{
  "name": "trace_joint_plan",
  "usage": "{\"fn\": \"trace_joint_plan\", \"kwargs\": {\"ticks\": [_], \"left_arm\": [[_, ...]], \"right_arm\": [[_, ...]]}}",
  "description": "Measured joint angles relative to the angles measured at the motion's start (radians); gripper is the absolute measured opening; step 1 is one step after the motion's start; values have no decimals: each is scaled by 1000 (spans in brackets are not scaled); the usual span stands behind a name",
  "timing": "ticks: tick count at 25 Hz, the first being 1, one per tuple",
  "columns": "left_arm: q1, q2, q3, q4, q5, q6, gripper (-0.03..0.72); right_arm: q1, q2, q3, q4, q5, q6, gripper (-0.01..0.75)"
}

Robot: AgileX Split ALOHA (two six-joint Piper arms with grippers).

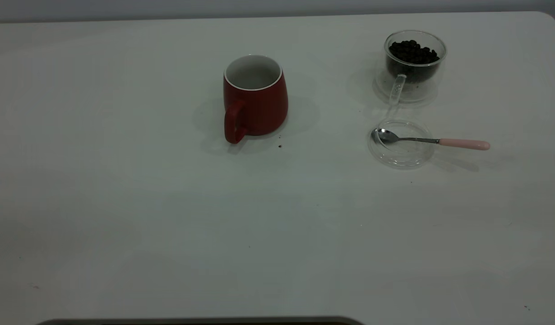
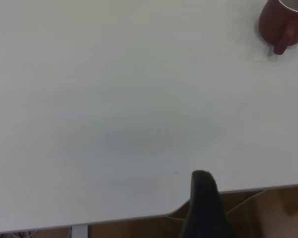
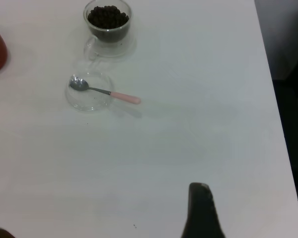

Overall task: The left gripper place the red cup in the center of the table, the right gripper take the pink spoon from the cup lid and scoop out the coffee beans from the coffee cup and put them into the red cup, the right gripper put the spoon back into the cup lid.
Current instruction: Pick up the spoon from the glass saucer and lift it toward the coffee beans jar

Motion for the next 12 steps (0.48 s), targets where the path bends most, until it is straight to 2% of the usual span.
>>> {"fn": "trace_joint_plan", "kwargs": {"ticks": [12], "left_arm": [[0, 0, 0, 0, 0, 0, 569]], "right_arm": [[0, 0, 0, 12, 0, 1, 560]]}}
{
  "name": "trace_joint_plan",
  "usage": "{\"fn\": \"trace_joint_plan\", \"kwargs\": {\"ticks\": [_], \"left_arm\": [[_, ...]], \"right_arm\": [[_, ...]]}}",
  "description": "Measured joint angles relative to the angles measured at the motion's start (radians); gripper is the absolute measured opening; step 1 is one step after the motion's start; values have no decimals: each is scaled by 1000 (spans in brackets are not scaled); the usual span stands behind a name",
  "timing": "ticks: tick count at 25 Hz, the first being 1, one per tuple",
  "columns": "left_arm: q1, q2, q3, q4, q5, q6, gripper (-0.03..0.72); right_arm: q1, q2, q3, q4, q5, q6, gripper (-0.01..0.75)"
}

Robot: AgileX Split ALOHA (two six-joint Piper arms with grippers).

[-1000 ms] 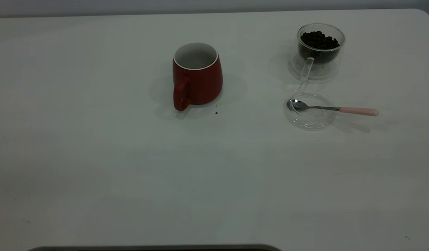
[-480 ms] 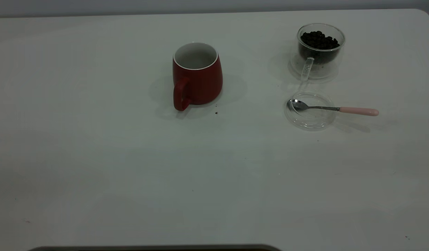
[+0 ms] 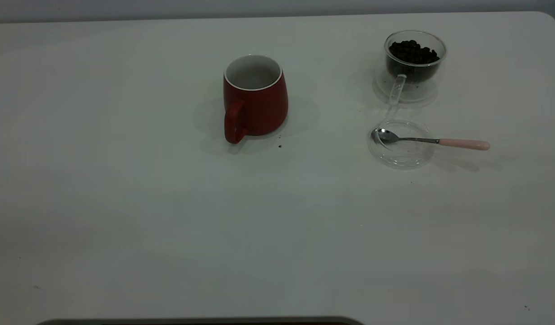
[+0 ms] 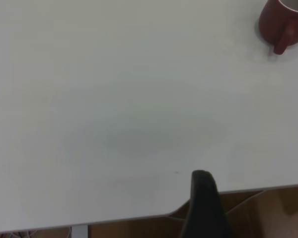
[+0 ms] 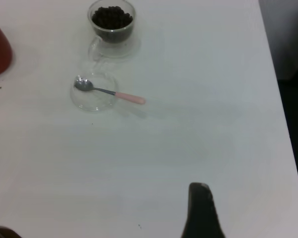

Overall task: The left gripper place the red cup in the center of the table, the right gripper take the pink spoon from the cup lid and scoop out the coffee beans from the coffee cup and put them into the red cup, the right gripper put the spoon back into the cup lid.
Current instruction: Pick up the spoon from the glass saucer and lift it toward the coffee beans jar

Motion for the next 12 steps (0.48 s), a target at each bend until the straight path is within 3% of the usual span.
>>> {"fn": "trace_joint_plan", "kwargs": {"ticks": [12], "left_arm": [[0, 0, 0, 0, 0, 0, 569]], "right_arm": [[0, 7, -25, -42, -22, 20, 567]]}}
